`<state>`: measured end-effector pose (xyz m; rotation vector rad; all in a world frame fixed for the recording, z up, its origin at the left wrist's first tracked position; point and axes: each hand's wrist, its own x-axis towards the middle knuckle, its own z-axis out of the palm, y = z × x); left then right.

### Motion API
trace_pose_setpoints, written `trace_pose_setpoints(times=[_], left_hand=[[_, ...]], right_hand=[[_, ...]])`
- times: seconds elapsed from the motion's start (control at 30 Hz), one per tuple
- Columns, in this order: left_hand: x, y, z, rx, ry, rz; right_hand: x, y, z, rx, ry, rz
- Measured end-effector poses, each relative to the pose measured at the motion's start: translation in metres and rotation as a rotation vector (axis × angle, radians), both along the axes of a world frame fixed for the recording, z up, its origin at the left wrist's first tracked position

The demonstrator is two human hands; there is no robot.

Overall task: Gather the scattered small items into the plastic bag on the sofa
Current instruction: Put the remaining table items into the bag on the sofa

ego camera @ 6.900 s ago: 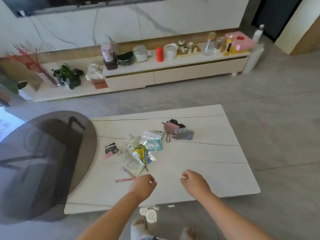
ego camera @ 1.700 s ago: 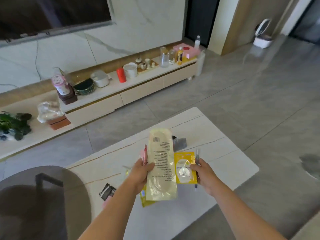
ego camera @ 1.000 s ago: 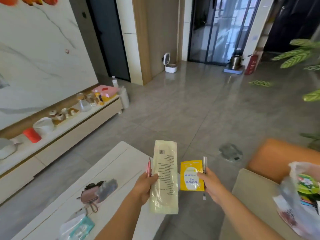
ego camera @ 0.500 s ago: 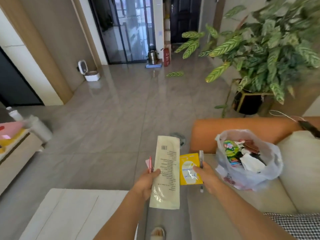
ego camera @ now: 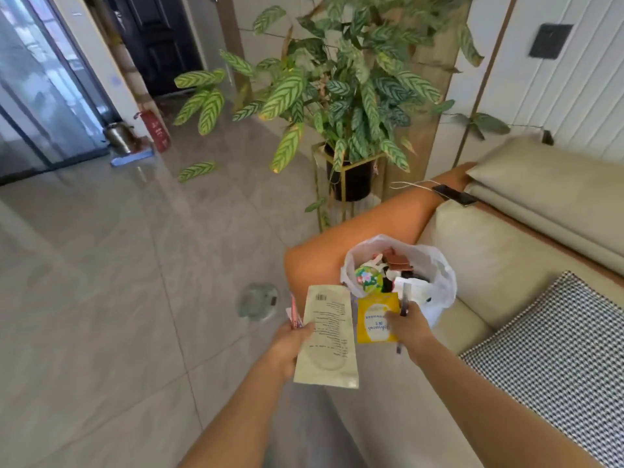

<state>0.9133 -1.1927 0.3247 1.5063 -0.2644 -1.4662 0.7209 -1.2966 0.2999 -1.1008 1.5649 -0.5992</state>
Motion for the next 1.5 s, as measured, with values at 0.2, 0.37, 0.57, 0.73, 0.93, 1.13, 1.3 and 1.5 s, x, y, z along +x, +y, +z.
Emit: trace_pose_setpoints(times=[0.2, 0.37, 0.57, 0.73, 0.93, 1.13, 1.3, 1.5], left_hand=[[-0.021, -0.065, -0.012, 0.046, -0.007, -0.104], [-0.049, -0.127, -0.024, 0.061, -0.01, -0.132], [-0.077, -0.217, -0.047, 0.177, -0.053, -0.127], [-0.082, -0.284, -0.078, 0.298, -0.086, -0.051], [-0.079, -0.334, -0.122, 0.338, -0.117, 0.015], [-0.085, -0.355, -0.165, 0.411, -0.209, 0.037], [-0.101, -0.364, -0.18, 0.449, -0.197, 0.025], [-0.101, -0.358, -0.165, 0.473, -0.377, -0.276]], right_hand=[[-0.035, -0.044, -0.012, 0.025, 0.078, -0.112], [-0.054, -0.099, -0.027, 0.046, 0.109, -0.141], [-0.062, -0.166, -0.059, 0.106, 0.163, -0.118], [-0.052, -0.213, -0.094, 0.141, 0.217, -0.071], [-0.038, -0.243, -0.132, 0.176, 0.282, 0.135], [-0.045, -0.268, -0.152, 0.149, 0.433, 0.141], [-0.041, -0.274, -0.156, 0.16, 0.346, 0.216], [-0.048, -0.266, -0.151, 0.025, 0.385, 0.436]])
